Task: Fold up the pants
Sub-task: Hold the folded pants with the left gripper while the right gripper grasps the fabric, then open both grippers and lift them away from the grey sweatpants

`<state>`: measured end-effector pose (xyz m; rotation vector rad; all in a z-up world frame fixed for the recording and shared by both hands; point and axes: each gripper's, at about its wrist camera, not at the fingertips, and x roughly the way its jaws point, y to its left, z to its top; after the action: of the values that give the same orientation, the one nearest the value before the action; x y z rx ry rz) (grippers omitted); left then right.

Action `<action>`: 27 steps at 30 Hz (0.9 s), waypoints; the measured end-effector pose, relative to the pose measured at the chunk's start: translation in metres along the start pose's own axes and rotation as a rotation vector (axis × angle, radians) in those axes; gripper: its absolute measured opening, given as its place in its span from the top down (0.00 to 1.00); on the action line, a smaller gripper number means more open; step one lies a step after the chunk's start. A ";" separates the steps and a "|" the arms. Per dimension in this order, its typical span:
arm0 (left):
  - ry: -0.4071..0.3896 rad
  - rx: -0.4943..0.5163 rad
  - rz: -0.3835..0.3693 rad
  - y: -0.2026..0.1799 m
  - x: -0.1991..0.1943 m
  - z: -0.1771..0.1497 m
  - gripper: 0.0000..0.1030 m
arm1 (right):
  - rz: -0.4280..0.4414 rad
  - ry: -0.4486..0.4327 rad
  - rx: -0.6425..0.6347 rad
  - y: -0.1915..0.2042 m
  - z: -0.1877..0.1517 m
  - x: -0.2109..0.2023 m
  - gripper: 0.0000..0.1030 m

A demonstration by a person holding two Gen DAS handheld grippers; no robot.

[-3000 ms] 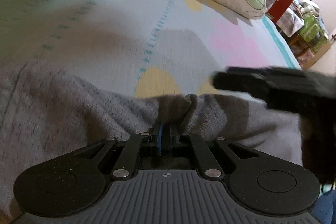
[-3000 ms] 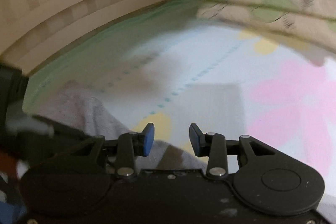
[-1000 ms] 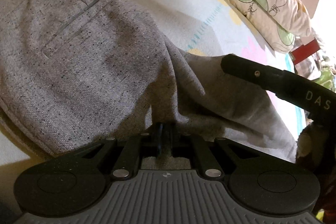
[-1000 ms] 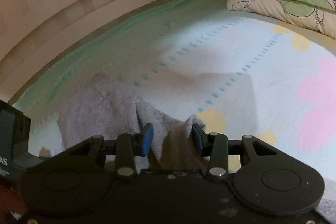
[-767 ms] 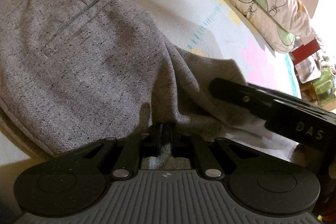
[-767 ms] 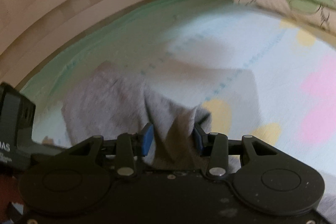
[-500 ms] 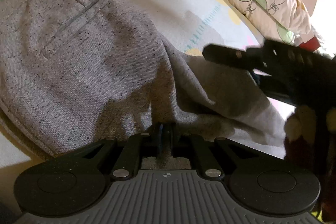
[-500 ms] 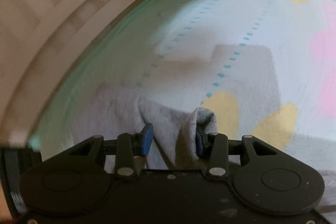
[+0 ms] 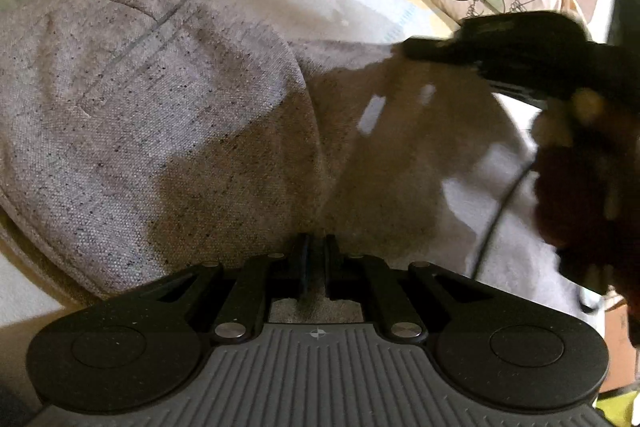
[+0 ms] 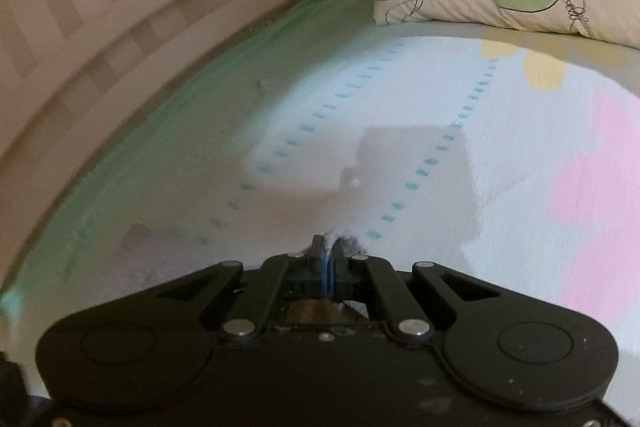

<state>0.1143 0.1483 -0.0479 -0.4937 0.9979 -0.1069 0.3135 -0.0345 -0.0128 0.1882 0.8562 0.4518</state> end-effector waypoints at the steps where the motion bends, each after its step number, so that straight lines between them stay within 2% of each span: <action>1: -0.001 0.008 0.004 -0.001 0.000 -0.002 0.93 | -0.020 0.014 -0.024 0.001 -0.001 0.009 0.97; 6: 0.007 0.002 0.000 -0.003 -0.001 -0.008 0.93 | -0.082 0.067 -0.073 -0.006 -0.015 0.050 0.97; 9: 0.049 -0.064 -0.036 0.005 -0.004 -0.013 0.93 | -0.086 0.047 -0.059 -0.008 -0.021 0.054 0.98; 12: 0.117 -0.088 -0.058 0.006 -0.007 -0.018 0.93 | -0.093 0.043 -0.057 -0.008 -0.022 0.055 0.98; 14: 0.133 -0.039 -0.048 -0.001 -0.017 -0.018 0.93 | -0.109 0.040 -0.066 -0.007 -0.019 0.053 0.96; 15: 0.123 0.010 -0.043 -0.006 -0.024 -0.015 0.93 | -0.111 0.049 -0.065 -0.007 -0.018 0.052 0.95; 16: 0.098 0.062 -0.037 -0.011 -0.034 -0.009 0.93 | -0.116 0.052 -0.068 -0.005 -0.016 0.048 0.90; 20: -0.035 0.234 0.033 -0.023 -0.063 0.037 0.93 | -0.161 -0.043 -0.134 0.006 -0.011 0.019 0.81; 23: -0.124 0.266 0.117 -0.012 -0.068 0.085 0.92 | -0.146 -0.117 -0.123 0.012 -0.012 -0.004 0.80; 27: -0.161 0.279 0.242 0.014 -0.046 0.148 0.92 | -0.065 -0.110 -0.147 0.035 -0.025 -0.013 0.80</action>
<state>0.2095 0.2264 0.0470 -0.1226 0.8610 0.0107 0.2760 -0.0099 -0.0080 0.0489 0.7160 0.4383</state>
